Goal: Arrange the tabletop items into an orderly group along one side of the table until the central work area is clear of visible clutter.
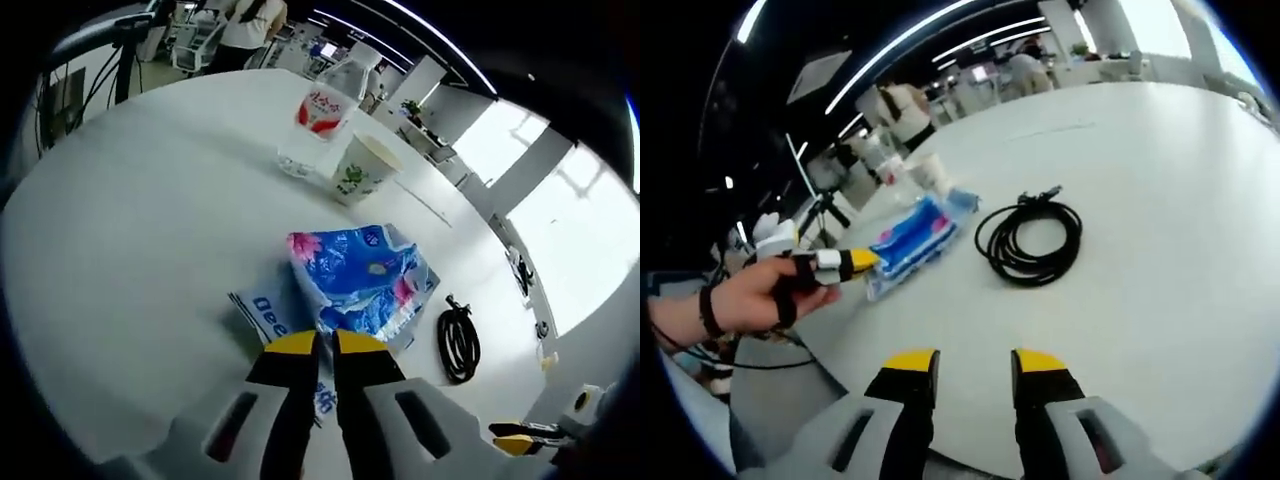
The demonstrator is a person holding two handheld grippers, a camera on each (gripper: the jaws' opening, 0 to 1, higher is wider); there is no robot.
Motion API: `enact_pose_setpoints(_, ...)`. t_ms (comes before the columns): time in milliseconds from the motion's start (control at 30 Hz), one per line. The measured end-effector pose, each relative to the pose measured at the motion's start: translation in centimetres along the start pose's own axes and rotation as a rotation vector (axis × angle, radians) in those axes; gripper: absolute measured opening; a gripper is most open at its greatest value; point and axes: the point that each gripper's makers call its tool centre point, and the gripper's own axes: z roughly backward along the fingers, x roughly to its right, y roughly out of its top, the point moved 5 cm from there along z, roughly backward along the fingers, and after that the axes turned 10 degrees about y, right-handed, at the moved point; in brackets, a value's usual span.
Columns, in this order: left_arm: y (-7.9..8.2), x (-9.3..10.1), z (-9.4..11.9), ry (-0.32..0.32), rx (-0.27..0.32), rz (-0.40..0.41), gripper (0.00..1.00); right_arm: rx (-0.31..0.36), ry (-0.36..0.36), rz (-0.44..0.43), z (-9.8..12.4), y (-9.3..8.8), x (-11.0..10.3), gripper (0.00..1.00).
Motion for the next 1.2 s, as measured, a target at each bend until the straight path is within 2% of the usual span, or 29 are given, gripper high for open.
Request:
enact_pose_setpoints(500, -0.6, 1.1, 1.1, -0.049, -0.011, -0.017, 0.0, -0.009, 0.018, 0.011, -0.9, 0.2, -0.6, 0.29)
enact_pose_setpoints(800, -0.8, 2.7, 1.7, -0.106, -0.02, -0.037, 0.0, -0.005, 0.028, 0.04, -1.8, 1.5, -1.3, 0.29)
enact_pose_setpoints(967, -1.5, 3.6, 1.9, -0.136, -0.036, -0.044, 0.0, -0.005, 0.026, 0.049, -2.2, 2.0, -1.2, 0.29)
enact_pose_setpoints(1200, -2.5, 3.5, 2.7, -0.149, -0.056, -0.065, 0.0, -0.015, 0.024, 0.055, -3.1, 2.5, -0.6, 0.29)
